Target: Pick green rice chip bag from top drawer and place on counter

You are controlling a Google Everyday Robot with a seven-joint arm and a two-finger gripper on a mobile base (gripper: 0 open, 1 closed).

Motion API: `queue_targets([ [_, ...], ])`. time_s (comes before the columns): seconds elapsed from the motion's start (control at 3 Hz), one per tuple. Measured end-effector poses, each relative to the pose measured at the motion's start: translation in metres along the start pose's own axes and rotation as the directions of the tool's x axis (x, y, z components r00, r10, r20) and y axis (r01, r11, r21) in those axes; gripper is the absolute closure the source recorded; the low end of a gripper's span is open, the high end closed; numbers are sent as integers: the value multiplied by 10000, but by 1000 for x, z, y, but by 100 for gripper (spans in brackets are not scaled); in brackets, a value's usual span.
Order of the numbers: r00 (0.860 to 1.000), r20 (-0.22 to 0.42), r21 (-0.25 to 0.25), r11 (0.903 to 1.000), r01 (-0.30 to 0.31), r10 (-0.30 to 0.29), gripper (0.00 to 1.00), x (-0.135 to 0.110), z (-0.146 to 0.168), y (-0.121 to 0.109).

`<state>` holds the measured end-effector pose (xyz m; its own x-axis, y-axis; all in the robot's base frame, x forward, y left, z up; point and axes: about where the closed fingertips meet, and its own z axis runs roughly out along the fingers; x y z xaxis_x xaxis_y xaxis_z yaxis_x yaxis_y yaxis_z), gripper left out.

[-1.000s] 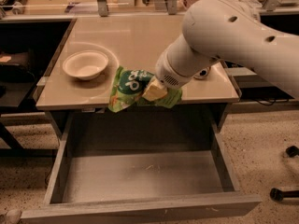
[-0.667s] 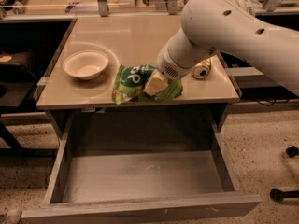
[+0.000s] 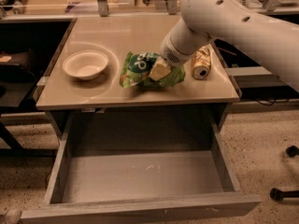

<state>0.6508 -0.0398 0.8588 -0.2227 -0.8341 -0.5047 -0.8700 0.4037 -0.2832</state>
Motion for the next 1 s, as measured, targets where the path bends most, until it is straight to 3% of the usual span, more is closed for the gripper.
queue_targets([
  [0.33, 9999, -118, 207, 9998, 22, -20, 100, -3, 8, -14],
  [1.0, 9999, -120, 212, 9998, 28, -25, 58, -4, 8, -14],
])
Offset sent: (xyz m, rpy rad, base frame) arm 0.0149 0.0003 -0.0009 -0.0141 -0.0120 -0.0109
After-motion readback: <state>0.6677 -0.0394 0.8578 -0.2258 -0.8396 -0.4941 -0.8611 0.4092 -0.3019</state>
